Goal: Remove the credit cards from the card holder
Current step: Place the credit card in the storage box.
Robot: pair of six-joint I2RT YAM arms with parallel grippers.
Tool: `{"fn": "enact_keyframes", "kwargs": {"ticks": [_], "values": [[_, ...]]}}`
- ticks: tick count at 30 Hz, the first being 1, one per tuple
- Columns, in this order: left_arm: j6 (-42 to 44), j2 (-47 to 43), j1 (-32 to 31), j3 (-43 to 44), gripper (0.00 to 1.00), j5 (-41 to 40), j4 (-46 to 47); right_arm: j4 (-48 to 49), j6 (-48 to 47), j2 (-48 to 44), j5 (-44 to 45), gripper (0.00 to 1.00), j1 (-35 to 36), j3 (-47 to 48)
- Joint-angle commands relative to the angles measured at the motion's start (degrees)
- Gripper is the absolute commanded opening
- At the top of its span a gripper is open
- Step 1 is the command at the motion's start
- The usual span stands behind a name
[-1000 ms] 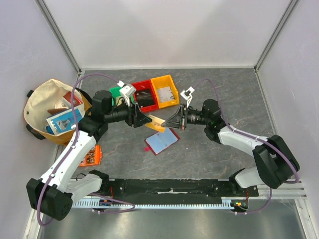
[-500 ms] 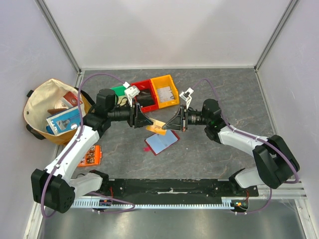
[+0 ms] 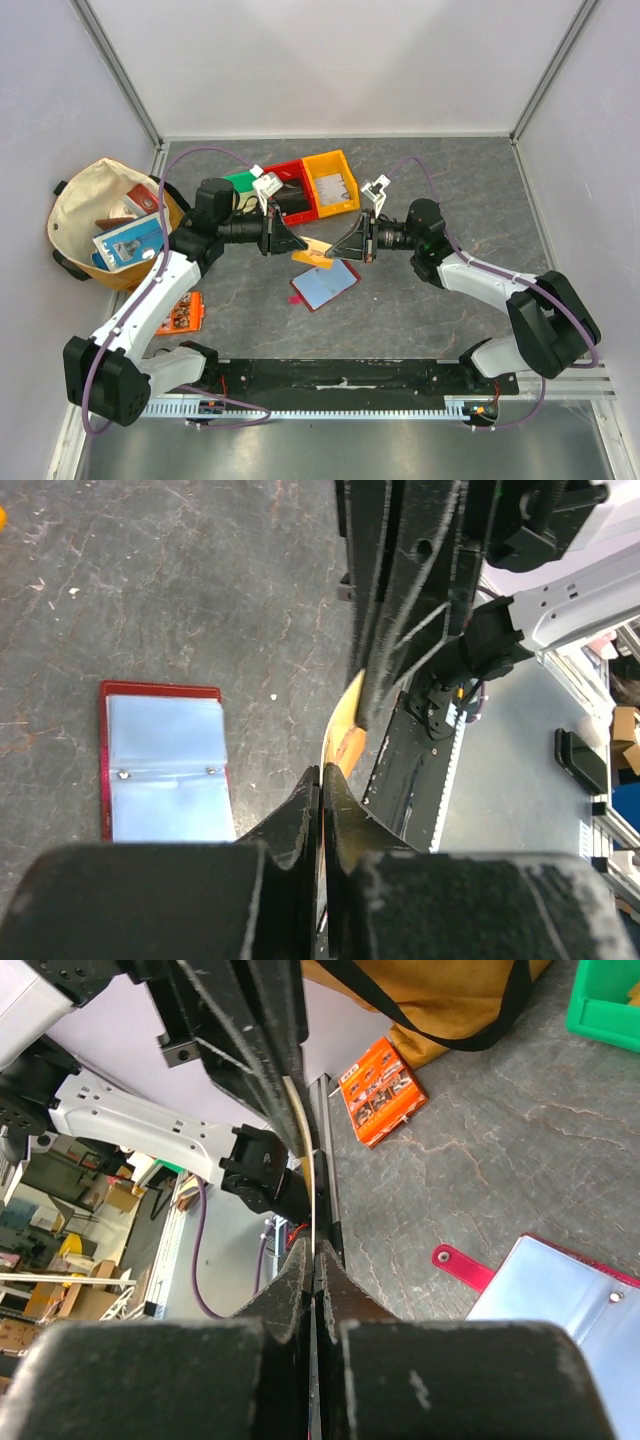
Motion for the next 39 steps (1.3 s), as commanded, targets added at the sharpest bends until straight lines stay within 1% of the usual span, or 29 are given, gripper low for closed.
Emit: {"fn": "enact_keyframes", "kwargs": {"ticks": [1,2,3,6,8,9,10,12,13,14,16,20,21,25,30,34,39], "values": [[0.5,-1.2,0.5,-0.2,0.02,1.5,2.0,2.4,-0.6,0.6,0.0,0.01,0.1,0.1],[0.3,-1.6,0.8,-0.1,0.02,1.2,2.1,1.9,-0.9,0.6,0.4,0.08,0.1,-0.1],[0.2,-1.6,1.1,-0.1,0.02,0.8,2.1,0.8,-1.5,0.6,1.2,0.16,0.0,-0.2],[-0.4,-2.3,2.6,0.4,0.02,-3.2,1.3,-5.2,-5.2,-0.4,4.8,0.49,-0.1,0.2],[-0.6,-2.8,3.9,1.0,0.02,-8.6,-0.3,-12.3,-9.5,-1.3,8.2,0.62,-0.3,1.0],[-0.8,-3.0,4.3,1.3,0.02,-12.0,-1.1,-16.6,-12.6,-1.8,10.5,0.67,-0.4,1.6],[-1.0,-3.3,4.9,1.6,0.02,-16.7,-2.2,-21.7,-15.4,-2.1,12.7,0.70,-0.5,2.8],[-1.8,-3.6,6.6,2.8,0.02,-27.2,-5.3,-31.0,-20.6,-2.5,16.7,0.73,-0.5,5.1],[-2.0,-3.5,7.8,3.4,0.02,-31.1,-6.7,-34.9,-21.9,-2.8,18.8,0.75,-0.5,5.6],[-2.3,-3.1,8.9,3.9,0.02,-34.4,-7.6,-36.6,-23.2,-3.3,20.9,0.77,-0.5,5.8],[-3.3,-2.0,11.6,5.0,0.02,-38.7,-9.0,-38.6,-24.8,-4.1,23.1,0.79,-0.5,5.3],[-4.0,3.0,15.1,7.8,0.02,-41.6,-9.8,-42.1,-26.4,-5.0,27.1,0.82,-0.5,5.4],[-4.0,4.8,15.6,9.0,0.02,-42.0,-10.2,-44.8,-27.0,-5.2,28.8,0.83,-0.5,5.6],[-4.5,11.8,16.0,12.7,0.02,-42.2,-9.1,-48.1,-29.5,-7.2,33.1,0.89,-0.5,5.3],[-5.8,20.6,16.1,17.5,0.02,-44.5,-7.6,-49.8,-30.7,-9.4,35.5,0.90,-0.6,4.6],[-7.8,27.7,16.2,20.3,0.04,-42.5,-5.6,-50.1,-30.7,-10.2,35.7,0.91,-0.5,4.5],[-11.1,32.9,16.1,21.2,0.05,-39.2,-1.9,-50.5,-30.8,-11.5,36.0,0.91,-0.5,3.9]]}}
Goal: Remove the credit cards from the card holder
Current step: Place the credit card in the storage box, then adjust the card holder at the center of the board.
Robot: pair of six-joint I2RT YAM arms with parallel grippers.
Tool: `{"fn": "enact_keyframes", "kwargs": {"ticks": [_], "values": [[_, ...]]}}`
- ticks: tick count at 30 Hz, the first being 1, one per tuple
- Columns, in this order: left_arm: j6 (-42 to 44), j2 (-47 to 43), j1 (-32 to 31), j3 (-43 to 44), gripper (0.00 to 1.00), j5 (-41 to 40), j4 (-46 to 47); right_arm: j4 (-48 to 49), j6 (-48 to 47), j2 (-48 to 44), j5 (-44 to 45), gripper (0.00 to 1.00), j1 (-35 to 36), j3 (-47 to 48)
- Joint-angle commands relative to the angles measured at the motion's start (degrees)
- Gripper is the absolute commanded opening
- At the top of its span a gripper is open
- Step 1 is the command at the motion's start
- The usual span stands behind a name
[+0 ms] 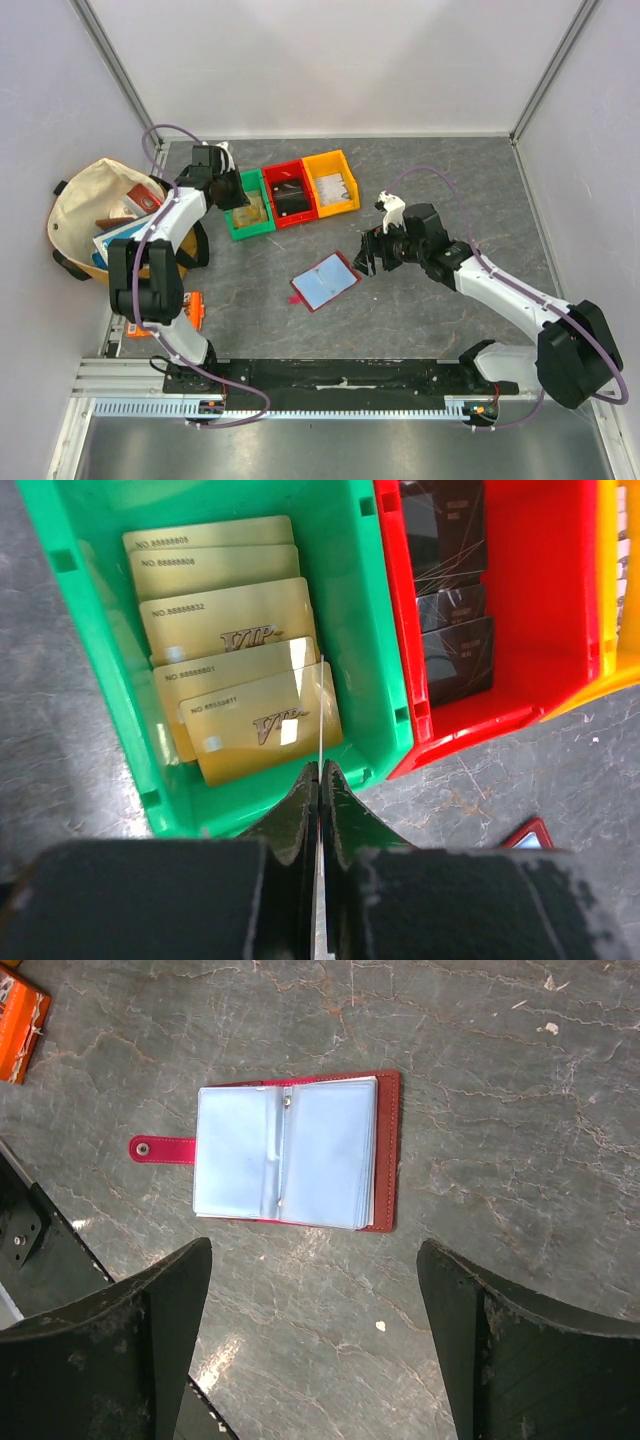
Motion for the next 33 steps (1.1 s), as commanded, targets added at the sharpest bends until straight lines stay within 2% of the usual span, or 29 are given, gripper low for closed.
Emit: {"fn": "enact_keyframes", "kwargs": {"ticks": [1,7,14,16,22,25,33], "values": [[-5.0,2.7,0.2,1.9,0.05,2.7,5.5,-0.3,-1.3,-2.2,1.3,0.91,-0.2,0.4],[-5.6,5.2,0.3,2.1,0.10,1.9,6.9,0.0,-0.7,-1.6,0.9,0.91,-0.2,0.5],[-2.5,1.8,0.1,2.6,0.45,-4.5,3.9,0.0,0.8,0.2,2.9,0.91,-0.2,1.6],[-1.6,-0.2,-0.4,2.7,0.51,-6.0,3.2,0.3,1.5,1.6,2.5,0.91,-0.1,1.8],[0.4,-6.8,-2.6,2.5,0.52,-10.9,0.2,1.3,2.9,4.0,2.8,0.88,0.9,2.0],[0.1,-12.0,-5.3,0.3,0.52,-10.8,-0.8,2.3,3.6,6.1,2.7,0.85,1.7,2.2],[-4.8,-27.3,-17.6,-14.1,0.49,-6.7,-0.3,3.9,3.5,14.0,3.3,0.75,6.2,5.1]]}}
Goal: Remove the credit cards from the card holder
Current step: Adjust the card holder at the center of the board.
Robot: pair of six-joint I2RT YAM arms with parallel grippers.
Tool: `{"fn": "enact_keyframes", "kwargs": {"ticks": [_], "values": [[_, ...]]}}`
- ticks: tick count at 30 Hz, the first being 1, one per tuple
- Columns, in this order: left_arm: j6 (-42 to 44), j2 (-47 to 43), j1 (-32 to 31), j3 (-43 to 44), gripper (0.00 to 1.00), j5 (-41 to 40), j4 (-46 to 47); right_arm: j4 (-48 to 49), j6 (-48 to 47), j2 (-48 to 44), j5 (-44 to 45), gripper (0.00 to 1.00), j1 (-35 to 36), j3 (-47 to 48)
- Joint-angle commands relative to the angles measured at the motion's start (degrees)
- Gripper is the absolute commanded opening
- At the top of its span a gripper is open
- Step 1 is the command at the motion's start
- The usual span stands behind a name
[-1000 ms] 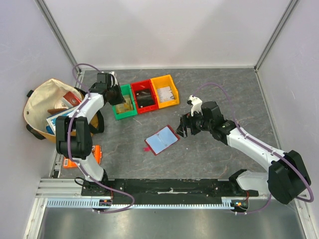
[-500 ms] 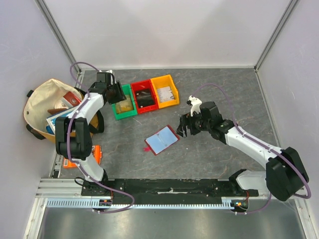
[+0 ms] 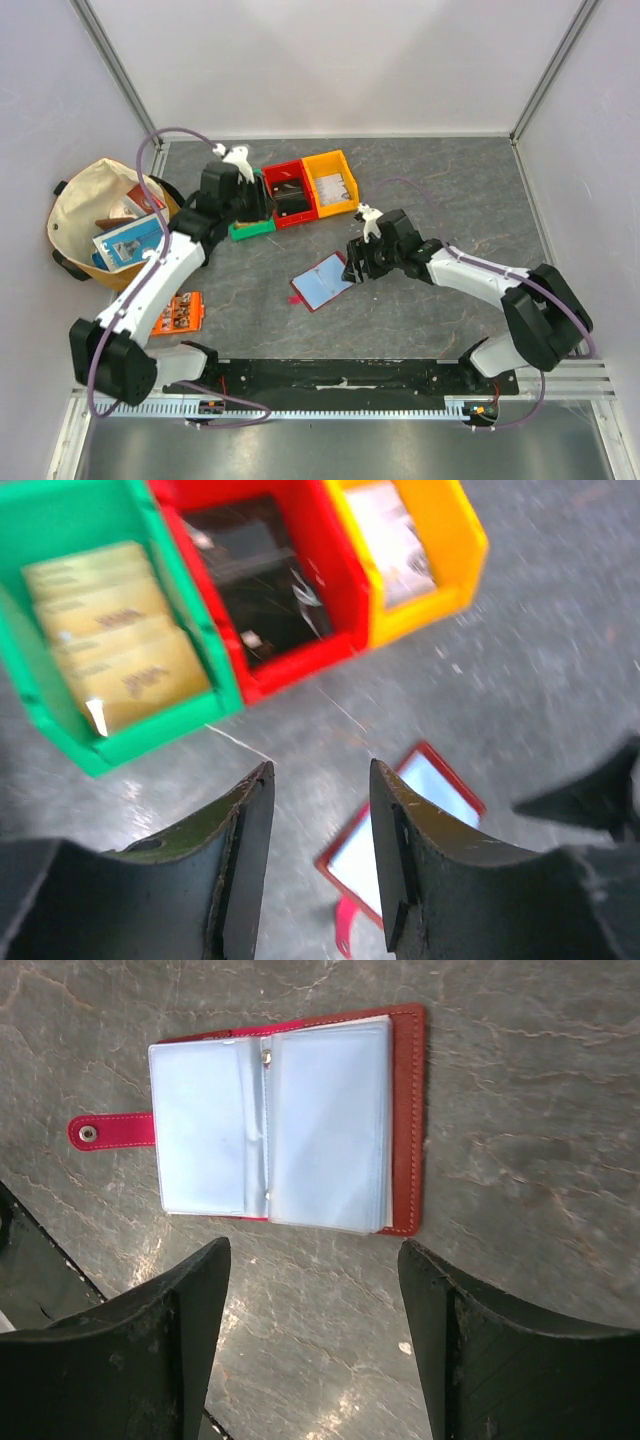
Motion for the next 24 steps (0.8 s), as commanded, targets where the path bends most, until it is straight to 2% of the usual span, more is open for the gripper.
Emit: {"fn": "enact_keyframes", "kwargs": {"ticks": [1,3,10,16,20,24], "values": [[-2.7,-7.0,-4.6,-8.5,0.49,2.6,-0.7,2.7,-0.2,4.0,1.3,0.75,2.6,4.5],[-2.9,-11.9,-5.1,-11.9,0.49,2.1,-1.0,2.7,-0.8,6.1,2.2,0.74,3.8,5.8],[0.3,-29.7,-5.1,-20.4,0.49,-8.7,-1.9,1.6,-0.5,14.7,6.3,0.72,8.1,10.4],[2.5,-37.5,-5.1,-24.9,0.49,-13.5,0.1,-1.9,2.4,18.0,10.5,0.68,12.3,11.8],[2.5,-38.1,-5.1,-25.7,0.48,-11.1,1.6,-5.7,3.9,16.9,14.3,0.65,14.6,12.0],[-0.5,-35.8,-5.1,-25.5,0.48,-2.6,1.8,-7.6,4.9,11.7,24.3,0.69,14.4,11.1]]}}
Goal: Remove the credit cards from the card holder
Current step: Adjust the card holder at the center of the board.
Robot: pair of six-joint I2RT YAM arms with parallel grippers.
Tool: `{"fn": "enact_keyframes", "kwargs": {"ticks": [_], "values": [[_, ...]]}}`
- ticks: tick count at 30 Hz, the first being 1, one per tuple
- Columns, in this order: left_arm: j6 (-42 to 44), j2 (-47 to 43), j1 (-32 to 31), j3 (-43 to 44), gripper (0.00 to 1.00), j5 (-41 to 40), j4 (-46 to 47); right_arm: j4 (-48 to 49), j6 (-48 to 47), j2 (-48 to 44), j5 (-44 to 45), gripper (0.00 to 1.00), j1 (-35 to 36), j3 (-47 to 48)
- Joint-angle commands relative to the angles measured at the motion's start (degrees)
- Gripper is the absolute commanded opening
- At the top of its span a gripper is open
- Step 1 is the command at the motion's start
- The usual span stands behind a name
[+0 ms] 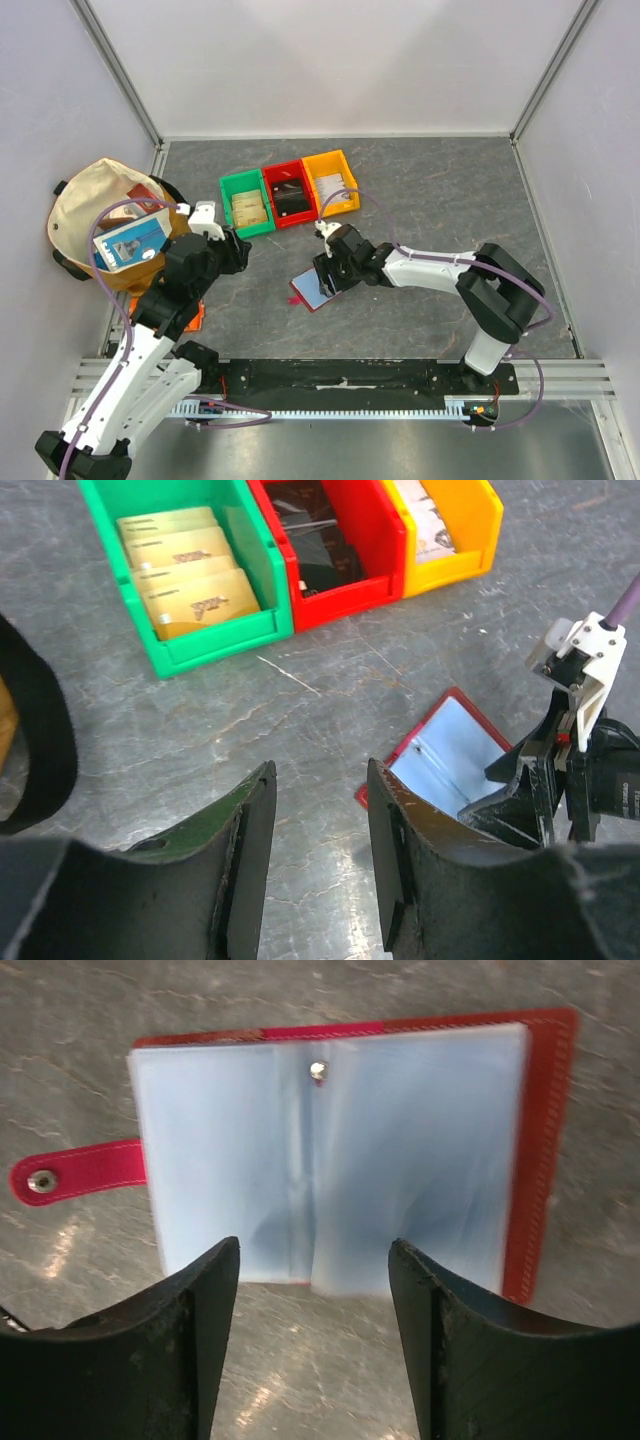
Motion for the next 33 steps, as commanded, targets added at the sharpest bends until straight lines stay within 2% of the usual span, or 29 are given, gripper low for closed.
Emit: {"fn": "enact_keyframes", "kwargs": {"ticks": [1,4,6,12,18,23,27,33], "values": [[-3.4,2.3,0.1,-0.1,0.48,8.4,3.3,-5.7,1.7,-5.3,12.3,0.70,-0.2,0.1],[-9.6,5.8,-0.4,-2.6,0.48,18.2,6.6,-5.7,1.0,-5.8,13.3,0.73,-1.0,0.7],[-12.8,8.6,-2.1,-4.8,0.48,21.8,9.8,-5.6,0.5,-4.4,12.6,0.73,-1.3,1.4],[-17.3,17.1,-7.9,-8.8,0.42,21.0,15.1,-4.5,0.2,0.0,9.7,0.71,-1.4,2.7],[-18.5,25.8,-9.4,-12.5,0.30,20.7,20.2,-2.5,0.1,0.5,4.6,0.53,-1.4,1.6],[-18.8,32.6,-10.6,-13.6,0.28,20.6,23.7,-1.6,-0.2,-1.7,0.0,0.33,-1.2,1.6],[-19.0,36.9,-10.9,-14.1,0.27,20.5,25.8,0.3,-0.4,-2.9,-5.2,0.26,-0.7,2.2],[-19.5,40.0,-11.1,-14.9,0.24,19.9,28.3,2.6,0.3,-1.2,-10.1,0.22,0.5,2.9]]}}
